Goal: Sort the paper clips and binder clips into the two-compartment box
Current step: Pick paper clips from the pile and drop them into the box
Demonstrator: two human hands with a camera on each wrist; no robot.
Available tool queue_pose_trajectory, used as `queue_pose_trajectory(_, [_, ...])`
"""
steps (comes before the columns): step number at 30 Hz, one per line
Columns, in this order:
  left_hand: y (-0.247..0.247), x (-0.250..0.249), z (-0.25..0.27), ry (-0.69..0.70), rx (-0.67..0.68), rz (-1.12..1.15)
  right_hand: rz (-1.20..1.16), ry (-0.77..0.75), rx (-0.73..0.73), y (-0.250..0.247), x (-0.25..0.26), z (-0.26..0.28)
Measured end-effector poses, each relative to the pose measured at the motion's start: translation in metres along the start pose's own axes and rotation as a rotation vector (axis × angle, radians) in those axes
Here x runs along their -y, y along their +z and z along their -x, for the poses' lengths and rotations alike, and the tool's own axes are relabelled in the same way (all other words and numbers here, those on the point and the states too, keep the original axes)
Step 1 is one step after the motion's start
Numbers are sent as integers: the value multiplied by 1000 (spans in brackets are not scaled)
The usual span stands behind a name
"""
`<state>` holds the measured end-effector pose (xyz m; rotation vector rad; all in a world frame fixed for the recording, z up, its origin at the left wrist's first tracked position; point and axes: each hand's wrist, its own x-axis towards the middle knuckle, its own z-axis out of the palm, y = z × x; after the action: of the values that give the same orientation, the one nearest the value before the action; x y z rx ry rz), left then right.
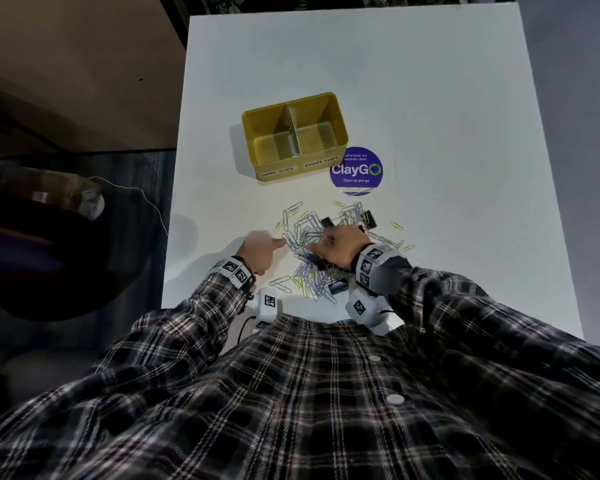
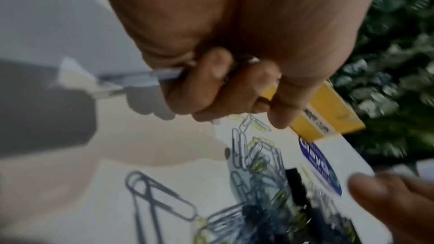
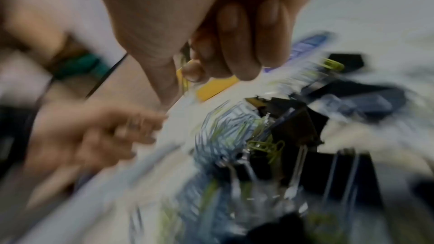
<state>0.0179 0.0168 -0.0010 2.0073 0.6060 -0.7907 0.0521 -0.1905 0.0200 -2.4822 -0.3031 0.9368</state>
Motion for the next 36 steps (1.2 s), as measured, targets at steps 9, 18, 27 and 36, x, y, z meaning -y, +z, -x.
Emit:
queue_pose_trajectory(9, [12, 32, 3, 238, 42, -578, 511, -145, 69, 40, 9, -22])
queue_pose_trajectory(18, [26, 26, 6, 408, 38, -766, 447, -75, -15, 35, -6, -21])
queue_pose_trajectory(27, [29, 20, -15, 478, 21, -799, -242, 64, -164, 11, -33, -3])
queue_pose_trajectory(36, [42, 9, -26, 631, -41, -770, -949, 129, -117, -11, -37, 16])
